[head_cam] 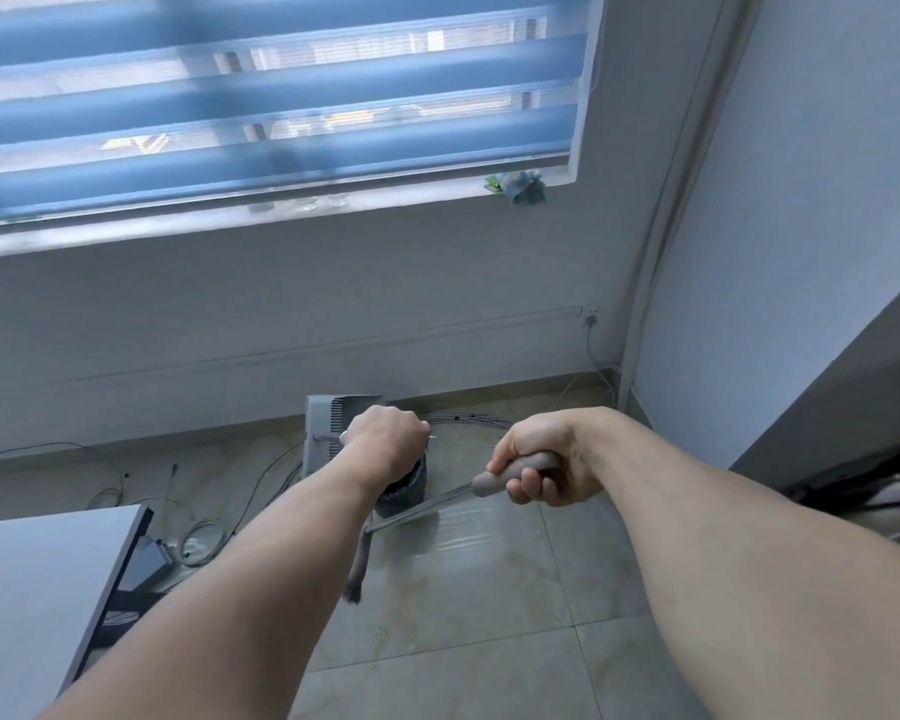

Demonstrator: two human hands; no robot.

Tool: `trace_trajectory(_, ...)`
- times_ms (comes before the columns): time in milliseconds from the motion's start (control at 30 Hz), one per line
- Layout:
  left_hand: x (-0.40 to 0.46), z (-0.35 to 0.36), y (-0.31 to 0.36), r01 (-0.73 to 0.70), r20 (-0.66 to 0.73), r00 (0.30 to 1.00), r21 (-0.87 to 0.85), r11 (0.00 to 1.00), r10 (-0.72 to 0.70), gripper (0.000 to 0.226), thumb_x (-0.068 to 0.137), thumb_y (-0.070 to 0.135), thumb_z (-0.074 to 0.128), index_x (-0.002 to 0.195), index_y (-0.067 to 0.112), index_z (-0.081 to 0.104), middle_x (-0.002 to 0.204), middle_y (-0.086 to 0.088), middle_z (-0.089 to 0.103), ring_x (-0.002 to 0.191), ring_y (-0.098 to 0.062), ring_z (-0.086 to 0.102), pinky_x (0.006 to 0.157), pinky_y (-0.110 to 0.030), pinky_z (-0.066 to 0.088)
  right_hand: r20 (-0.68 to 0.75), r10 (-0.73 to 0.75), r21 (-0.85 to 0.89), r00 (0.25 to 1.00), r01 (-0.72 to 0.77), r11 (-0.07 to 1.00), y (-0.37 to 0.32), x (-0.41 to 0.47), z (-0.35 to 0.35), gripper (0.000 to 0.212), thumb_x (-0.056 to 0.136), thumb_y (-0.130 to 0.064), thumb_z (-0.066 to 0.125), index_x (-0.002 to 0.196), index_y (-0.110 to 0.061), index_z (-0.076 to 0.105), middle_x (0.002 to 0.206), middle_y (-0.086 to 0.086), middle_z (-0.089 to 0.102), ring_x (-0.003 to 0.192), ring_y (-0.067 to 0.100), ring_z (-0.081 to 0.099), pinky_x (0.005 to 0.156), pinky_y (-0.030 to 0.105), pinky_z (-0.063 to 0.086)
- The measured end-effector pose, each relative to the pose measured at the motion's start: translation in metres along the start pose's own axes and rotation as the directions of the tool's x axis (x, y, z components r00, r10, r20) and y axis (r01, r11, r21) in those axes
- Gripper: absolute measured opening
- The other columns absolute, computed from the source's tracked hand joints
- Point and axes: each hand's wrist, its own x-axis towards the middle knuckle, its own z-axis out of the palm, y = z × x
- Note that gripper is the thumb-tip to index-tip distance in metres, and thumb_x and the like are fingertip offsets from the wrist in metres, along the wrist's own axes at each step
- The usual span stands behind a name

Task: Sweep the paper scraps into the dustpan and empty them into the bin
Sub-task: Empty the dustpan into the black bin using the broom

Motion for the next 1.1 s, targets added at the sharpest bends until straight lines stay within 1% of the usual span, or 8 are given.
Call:
trace_trajectory(167,0.003,0.007,0.01,-0.03,0.034,0.999,0.066,0.997,0.028,0.035,0.087,0.008,0.051,0.116,0.019,0.068,0.111,-0.006,0.071,0.1,-0.036,0.067,0.063,-0.036,0.047,-0.008,0.001,0.027,1.0,-0.001,1.0,0.008,0.003,-0.004,0.034,0.096,-0.025,0.048,0.128,-0.014,0.053,0.052,0.0,0.055,0.03,0.001,0.045,0.03,0.011,0.032)
trace_trajectory(300,0.002,0.007,0.014,-0.046,0.024,0.999,0.133,0.99,0.043,0.035,0.09,0.008,0.049,0.118,0.019,0.068,0.114,-0.007,0.07,0.102,-0.036,0.067,0.063,-0.035,0.045,0.002,0.004,0.032,1.0,-0.004,0.999,0.01,0.004,-0.005,0.028,0.097,-0.025,0.046,0.122,-0.015,0.055,0.052,0.0,0.054,0.03,0.0,0.045,0.03,0.01,0.031)
trace_trajectory(500,-0.003,0.001,0.017,-0.071,0.035,0.997,0.172,0.983,0.066,0.035,0.094,0.009,0.044,0.122,0.017,0.065,0.119,-0.009,0.068,0.108,-0.036,0.064,0.065,-0.036,0.042,0.004,0.011,0.039,1.0,-0.011,0.999,0.012,0.01,-0.007,0.036,0.096,-0.026,0.046,0.13,-0.015,0.054,0.052,0.0,0.054,0.029,0.0,0.045,0.028,0.011,0.032)
trace_trajectory(700,-0.011,0.012,0.047,-0.121,0.096,0.99,0.241,0.963,0.1,0.036,0.1,0.01,0.04,0.124,0.012,0.066,0.119,-0.012,0.069,0.107,-0.037,0.065,0.06,-0.039,0.044,0.015,0.021,0.043,1.0,-0.021,0.999,0.012,0.009,-0.006,0.02,0.097,-0.027,0.045,0.103,-0.016,0.061,0.05,-0.001,0.053,0.028,0.0,0.044,0.029,0.01,0.03)
trace_trajectory(833,-0.019,0.019,0.064,-0.211,0.126,0.976,0.322,0.923,0.179,0.035,0.1,0.004,0.04,0.123,0.007,0.066,0.118,-0.013,0.069,0.105,-0.036,0.066,0.057,-0.035,0.04,0.012,0.028,0.054,1.0,-0.029,0.998,0.02,0.009,-0.009,0.02,0.097,-0.027,0.045,0.099,-0.017,0.063,0.052,-0.002,0.052,0.029,-0.001,0.043,0.03,0.01,0.029)
trace_trajectory(933,-0.021,0.019,0.066,-0.222,0.116,0.974,0.33,0.918,0.194,0.034,0.098,0.002,0.043,0.121,0.008,0.067,0.117,-0.013,0.07,0.104,-0.037,0.066,0.05,-0.031,0.04,0.009,0.033,0.069,0.999,-0.034,0.997,0.024,0.011,-0.014,0.022,0.097,-0.026,0.046,0.102,-0.017,0.064,0.052,-0.002,0.052,0.029,0.0,0.043,0.03,0.009,0.029)
trace_trajectory(1033,-0.016,0.025,0.068,-0.212,0.103,0.977,0.312,0.926,0.189,0.033,0.099,0.003,0.041,0.121,0.008,0.066,0.116,-0.013,0.07,0.103,-0.037,0.066,0.061,-0.036,0.045,0.01,0.033,0.085,0.999,-0.034,0.996,0.028,0.012,-0.016,0.025,0.096,-0.026,0.046,0.111,-0.017,0.063,0.052,-0.002,0.053,0.029,0.0,0.044,0.03,0.01,0.03)
trace_trajectory(1100,-0.012,0.03,0.069,-0.225,0.091,0.974,0.318,0.921,0.207,0.033,0.1,0.006,0.041,0.12,0.008,0.067,0.113,-0.013,0.071,0.101,-0.037,0.068,0.064,-0.038,0.049,0.013,0.033,0.081,0.999,-0.034,0.996,0.031,0.012,-0.016,0.022,0.097,-0.026,0.045,0.1,-0.017,0.064,0.051,-0.003,0.052,0.029,-0.001,0.043,0.03,0.009,0.029)
